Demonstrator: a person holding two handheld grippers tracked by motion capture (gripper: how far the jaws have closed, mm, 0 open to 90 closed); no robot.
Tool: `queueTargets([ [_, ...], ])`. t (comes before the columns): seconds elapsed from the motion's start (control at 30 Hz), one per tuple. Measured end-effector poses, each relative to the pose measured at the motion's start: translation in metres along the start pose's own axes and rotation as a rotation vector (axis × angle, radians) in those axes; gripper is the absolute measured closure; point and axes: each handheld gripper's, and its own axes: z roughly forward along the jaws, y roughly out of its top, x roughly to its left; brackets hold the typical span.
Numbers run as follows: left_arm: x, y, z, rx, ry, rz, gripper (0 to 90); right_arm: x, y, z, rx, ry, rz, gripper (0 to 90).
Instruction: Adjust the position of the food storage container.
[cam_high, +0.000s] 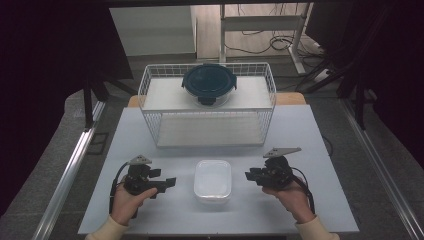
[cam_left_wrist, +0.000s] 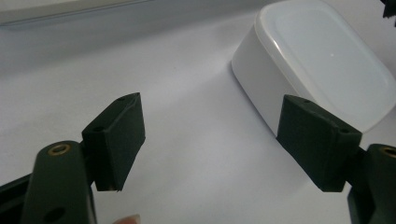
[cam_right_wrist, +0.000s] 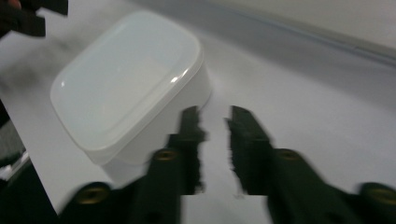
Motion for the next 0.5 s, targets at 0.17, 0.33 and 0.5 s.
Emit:
queueTargets([
  [0.17,0.0014,0.0009,-0.0041,-0.013,-0.019,-0.012,22.8,-0.0015,-0.0001,0.0005,-0.044,0.013,0.042,38.3],
  [0.33,0.0009,0.0020,-0.0094,-0.032,-0.031,-0.016,22.8,-0.0011,0.0001,0.0029,-0.034,0.023,0.046,35.2],
  [0.5,0.0001,0.0028,-0.0091,-0.032,-0.031,-0.015,22.8,-0.0012,-0.0003,0.0039,-0.042,0.047,0.069,33.9],
])
